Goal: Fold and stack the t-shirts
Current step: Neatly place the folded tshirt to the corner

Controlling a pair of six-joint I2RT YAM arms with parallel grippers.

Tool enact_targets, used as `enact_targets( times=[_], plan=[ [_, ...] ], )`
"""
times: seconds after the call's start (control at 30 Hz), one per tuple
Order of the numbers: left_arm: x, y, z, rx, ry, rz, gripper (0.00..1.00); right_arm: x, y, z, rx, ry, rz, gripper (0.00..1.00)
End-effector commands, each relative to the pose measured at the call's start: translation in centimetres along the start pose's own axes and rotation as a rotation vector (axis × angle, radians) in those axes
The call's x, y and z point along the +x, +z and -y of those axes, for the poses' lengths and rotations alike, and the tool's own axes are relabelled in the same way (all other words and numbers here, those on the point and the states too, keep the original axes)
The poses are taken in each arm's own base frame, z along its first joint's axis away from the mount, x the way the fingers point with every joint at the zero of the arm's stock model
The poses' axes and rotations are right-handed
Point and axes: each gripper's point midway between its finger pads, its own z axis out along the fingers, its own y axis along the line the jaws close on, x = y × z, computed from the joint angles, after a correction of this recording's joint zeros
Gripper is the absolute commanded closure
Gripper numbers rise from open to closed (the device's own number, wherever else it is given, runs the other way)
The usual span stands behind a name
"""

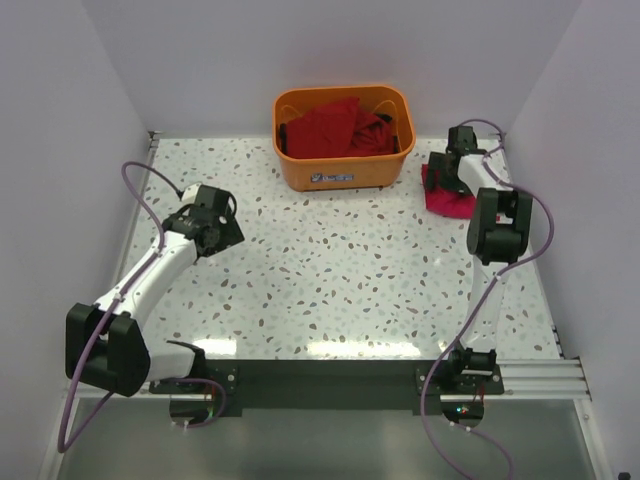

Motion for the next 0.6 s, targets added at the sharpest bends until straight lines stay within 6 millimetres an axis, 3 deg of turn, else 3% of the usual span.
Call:
enact_targets(
  times=[0.0, 0.13, 0.17, 0.23, 0.3, 0.37, 0.4, 0.47, 0.5, 0.53, 0.57],
  plan=[
    [-2.0, -0.7, 0.4, 0.017, -0.014, 0.047, 0.00, -0.1, -0.8, -0.1, -0.028, -0.055, -0.012, 0.03],
    [-1.8, -0.8, 0.5, 0.024, -0.014, 0.042, 0.00, -3.0, -5.7, -1.4, -0.122, -0.049, 0.082, 0.01],
    [-1.9, -1.0, 0.4, 0.027, -0.016, 0.046, 0.00, -4.3, -7.8, -1.3, -0.136, -0.038, 0.130, 0.01],
    [-1.9, -1.2, 0.5, 0.037, -0.020, 0.050, 0.00, -5.4, -9.7, -1.1, -0.136, -0.005, 0.164, 0.01],
    [-1.9, -1.3, 0.5, 0.046, -0.025, 0.053, 0.00, -6.4, -11.7, 0.0, -0.085, 0.047, 0.204, 0.01],
    [-2.0, -1.6, 0.5, 0.051, -0.028, 0.060, 0.00, -5.8, -12.3, 3.3, 0.100, 0.129, 0.195, 0.07],
    [-2.0, -1.5, 0.5, 0.050, -0.027, 0.060, 0.00, -5.4, -12.3, 3.3, 0.104, 0.133, 0.176, 0.07],
    [-2.2, -1.8, 0.3, 0.054, -0.031, 0.071, 0.00, -4.4, -12.0, 4.3, 0.163, 0.137, 0.145, 0.26],
    [-2.3, -1.9, 0.3, 0.052, -0.031, 0.074, 0.00, -3.7, -11.5, 4.2, 0.168, 0.136, 0.121, 0.37],
    [-2.4, -2.0, 0.3, 0.055, -0.033, 0.078, 0.00, -3.4, -10.9, 4.1, 0.164, 0.136, 0.117, 0.54],
    [-2.4, -2.1, 0.3, 0.055, -0.031, 0.077, 0.00, -2.9, -10.3, 3.4, 0.133, 0.131, 0.102, 0.60]
  ],
)
